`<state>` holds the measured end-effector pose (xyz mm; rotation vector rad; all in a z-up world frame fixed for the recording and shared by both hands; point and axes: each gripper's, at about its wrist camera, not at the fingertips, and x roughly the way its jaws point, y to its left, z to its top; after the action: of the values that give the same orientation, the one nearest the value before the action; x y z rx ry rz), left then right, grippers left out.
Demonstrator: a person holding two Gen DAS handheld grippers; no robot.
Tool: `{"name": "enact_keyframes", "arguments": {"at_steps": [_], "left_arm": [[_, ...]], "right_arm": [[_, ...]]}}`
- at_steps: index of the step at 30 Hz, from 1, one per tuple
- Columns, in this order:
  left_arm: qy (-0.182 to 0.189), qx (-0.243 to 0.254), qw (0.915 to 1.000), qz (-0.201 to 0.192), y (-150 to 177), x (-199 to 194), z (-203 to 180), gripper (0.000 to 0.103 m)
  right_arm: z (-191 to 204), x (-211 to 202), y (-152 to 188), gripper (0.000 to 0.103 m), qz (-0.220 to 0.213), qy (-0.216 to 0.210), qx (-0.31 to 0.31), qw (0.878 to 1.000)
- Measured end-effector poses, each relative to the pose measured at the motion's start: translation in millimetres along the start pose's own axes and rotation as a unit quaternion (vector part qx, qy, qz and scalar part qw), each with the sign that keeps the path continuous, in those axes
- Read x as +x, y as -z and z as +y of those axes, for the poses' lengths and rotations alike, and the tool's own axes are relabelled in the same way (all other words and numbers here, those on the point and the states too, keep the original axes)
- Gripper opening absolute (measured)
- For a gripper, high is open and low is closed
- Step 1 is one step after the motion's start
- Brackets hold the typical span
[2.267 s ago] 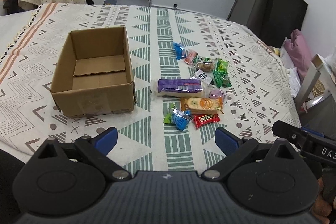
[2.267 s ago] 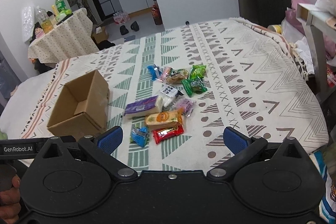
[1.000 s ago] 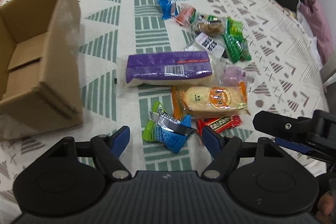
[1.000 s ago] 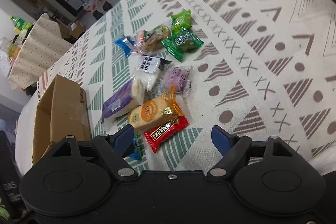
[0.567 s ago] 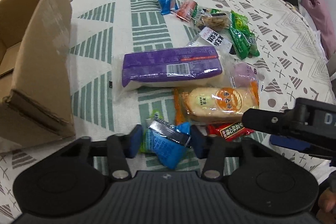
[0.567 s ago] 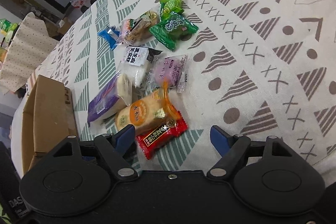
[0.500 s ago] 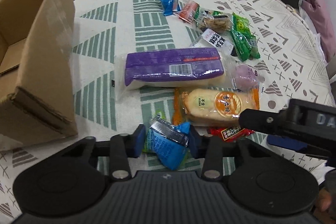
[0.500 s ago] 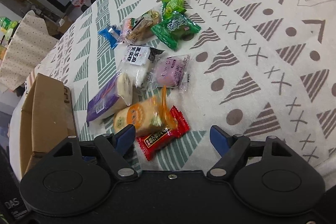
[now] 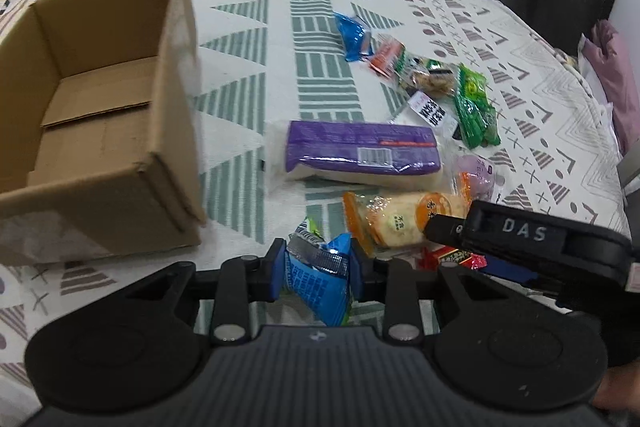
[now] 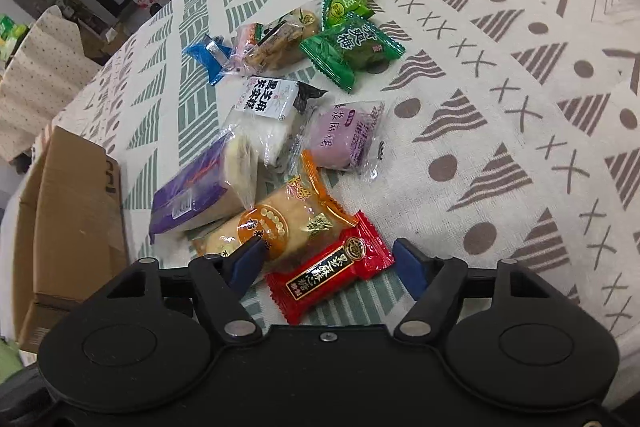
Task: Organize snacks
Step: 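Grasp the blue candy with left tool while right tool grasps red bar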
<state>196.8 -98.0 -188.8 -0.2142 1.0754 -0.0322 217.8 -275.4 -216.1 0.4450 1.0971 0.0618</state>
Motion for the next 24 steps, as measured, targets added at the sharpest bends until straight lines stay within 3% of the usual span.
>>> {"name": "enact_keyframes", "arguments": {"at_steps": [1,2,3,4,10,14,17,18,20,24], "left_arm": [[0.0,-0.003,1.0,-0.002,0,-3,1,0.031],[-0.001,-0.005,1.0,-0.005,0,-6,3,0.031],[-0.001,-0.009,0.9999,-0.007,0,-9,4,0.031],[0.001,-0.013,0.9999,-0.01,0,-13,4,0.031],[0.007,-0.019,0.9993,-0.032,1,-35,5,0.031],[0.008,-0.018,0.9989,-0.043,3,-44,8,0.031],[0.012,-0.023,0.9987,-0.045,4,-44,12,0.031],[0.013,-0.026,0.9986,-0.044,4,-43,14,0.031],[0.017,-0.031,0.9985,-0.042,5,-41,15,0.031],[0.023,-0.033,0.9987,-0.033,7,-35,17,0.031]], "right_arm": [[1,0,1,0.061,-0.002,0.0,-0.003,1.0],[0,-1,1,0.041,-0.004,-0.006,-0.002,1.0],[-2,-2,1,0.012,-0.001,-0.012,0.001,1.0],[-4,-2,2,0.001,0.004,-0.005,0.006,1.0],[-5,-22,5,0.0,-0.017,-0.021,0.013,1.0],[-20,-30,5,0.001,-0.016,-0.047,0.055,0.997],[-24,-26,5,0.021,0.001,-0.045,0.077,0.996],[-24,-25,6,0.038,0.004,-0.046,0.079,0.996],[-19,-25,6,0.051,0.002,-0.041,0.072,0.997],[-12,-16,8,0.054,0.026,-0.025,0.061,0.997]]}}
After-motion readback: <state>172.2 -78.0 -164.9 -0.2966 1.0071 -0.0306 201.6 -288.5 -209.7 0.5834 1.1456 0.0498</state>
